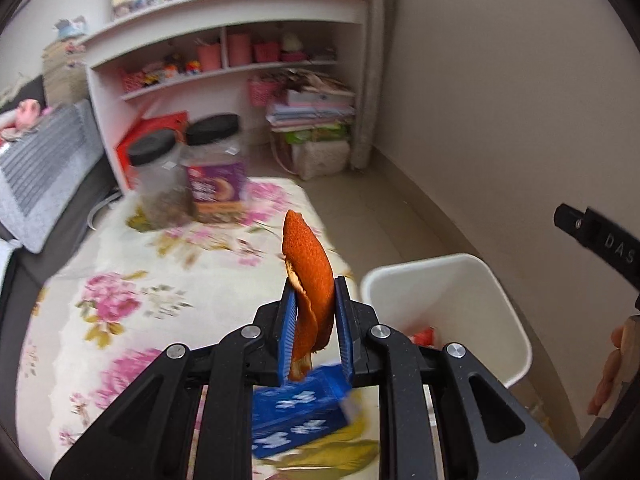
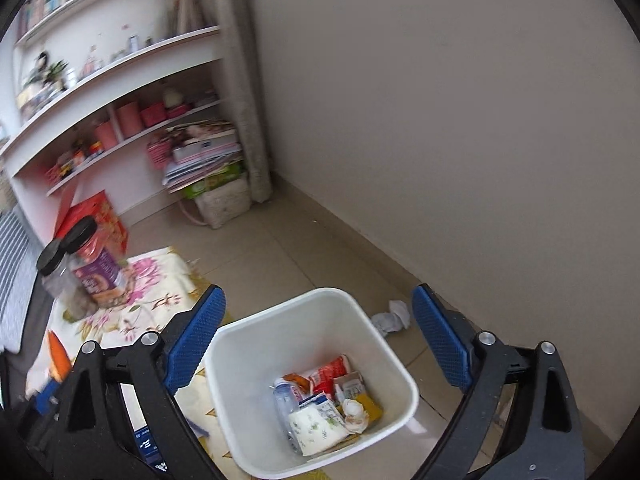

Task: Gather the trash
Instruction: 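Carry the paper cup to the bin and drop it with the right gripper while the left holds the peel, then drop the orange peel into the bin by opening the left gripper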

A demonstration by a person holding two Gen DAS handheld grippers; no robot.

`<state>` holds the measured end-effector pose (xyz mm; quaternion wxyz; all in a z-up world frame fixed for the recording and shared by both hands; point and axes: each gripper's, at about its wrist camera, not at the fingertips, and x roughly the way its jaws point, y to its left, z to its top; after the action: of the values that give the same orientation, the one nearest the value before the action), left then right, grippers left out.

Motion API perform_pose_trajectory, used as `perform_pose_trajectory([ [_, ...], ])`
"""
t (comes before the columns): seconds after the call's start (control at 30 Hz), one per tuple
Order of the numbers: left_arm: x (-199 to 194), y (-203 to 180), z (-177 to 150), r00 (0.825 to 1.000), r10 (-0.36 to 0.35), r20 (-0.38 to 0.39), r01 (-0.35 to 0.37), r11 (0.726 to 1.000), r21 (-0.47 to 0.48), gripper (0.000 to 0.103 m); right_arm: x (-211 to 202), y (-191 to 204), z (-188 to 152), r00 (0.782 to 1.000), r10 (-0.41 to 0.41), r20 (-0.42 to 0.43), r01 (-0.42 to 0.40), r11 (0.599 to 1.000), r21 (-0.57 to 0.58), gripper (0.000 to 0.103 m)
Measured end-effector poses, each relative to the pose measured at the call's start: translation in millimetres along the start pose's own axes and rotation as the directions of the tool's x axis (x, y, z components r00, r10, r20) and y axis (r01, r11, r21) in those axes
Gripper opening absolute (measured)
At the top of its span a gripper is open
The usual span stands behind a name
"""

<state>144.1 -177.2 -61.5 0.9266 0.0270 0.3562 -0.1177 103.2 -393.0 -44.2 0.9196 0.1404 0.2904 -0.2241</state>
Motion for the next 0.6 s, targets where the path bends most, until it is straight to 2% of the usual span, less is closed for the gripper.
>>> perform_pose_trajectory([
  [0.4,34,-70,8,0.988,-0.121,-0.091,0.125,0.991,0.038,0.021,-3,-46,11,0.997,-0.08,0.001,0.079,0.988,0.13,0.093],
  [0.43,36,-73,8,0.986,-0.131,-0.101,0.135,0.99,0.041,0.031,-3,-48,11,0.997,-0.083,-0.001,0.082,0.987,0.138,0.093],
  [0.47,39,-78,8,0.982,-0.148,-0.121,0.156,0.986,0.058,0.053,-3,-51,11,0.997,-0.083,-0.003,0.083,0.986,0.147,0.093],
  [0.5,41,-81,7,0.978,-0.158,-0.133,0.169,0.983,0.074,0.061,-3,-53,11,0.997,-0.083,-0.005,0.083,0.985,0.154,0.093],
  [0.53,40,-84,6,0.977,-0.164,-0.136,0.176,0.981,0.087,0.067,-2,-54,12,0.997,-0.082,-0.008,0.082,0.983,0.161,0.093],
  [0.6,41,-87,3,0.976,-0.166,-0.141,0.186,0.972,0.142,0.071,-2,-56,12,0.997,-0.079,-0.013,0.08,0.983,0.166,0.095],
])
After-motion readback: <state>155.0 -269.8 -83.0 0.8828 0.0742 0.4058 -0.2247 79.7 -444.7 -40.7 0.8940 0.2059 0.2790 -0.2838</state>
